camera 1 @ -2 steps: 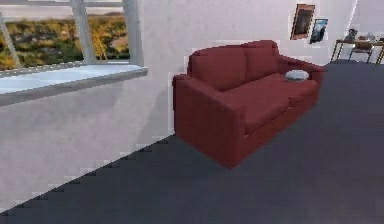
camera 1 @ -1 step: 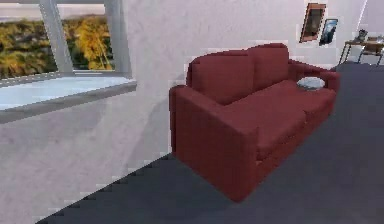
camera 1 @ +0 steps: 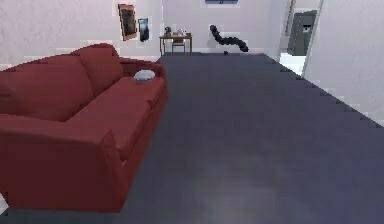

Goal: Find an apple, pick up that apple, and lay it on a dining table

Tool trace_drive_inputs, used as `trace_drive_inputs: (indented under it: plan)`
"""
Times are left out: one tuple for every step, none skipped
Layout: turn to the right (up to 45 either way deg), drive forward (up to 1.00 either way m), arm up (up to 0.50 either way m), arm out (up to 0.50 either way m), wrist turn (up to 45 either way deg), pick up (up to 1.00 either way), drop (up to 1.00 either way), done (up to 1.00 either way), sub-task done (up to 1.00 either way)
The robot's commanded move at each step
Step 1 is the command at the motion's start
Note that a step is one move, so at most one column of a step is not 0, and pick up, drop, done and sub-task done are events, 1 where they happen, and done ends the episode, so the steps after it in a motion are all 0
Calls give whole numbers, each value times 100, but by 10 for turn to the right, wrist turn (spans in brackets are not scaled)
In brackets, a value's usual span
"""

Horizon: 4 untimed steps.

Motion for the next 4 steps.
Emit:
trace_drive_inputs:
  plan:
    - [180,0,0,0,0,0,0,0,0]
    - [0,85,0,0,0,0,0,0,0]
    - [60,0,0,0,0,0,0,0,0]
    - [0,100,0,0,0,0,0,0,0]
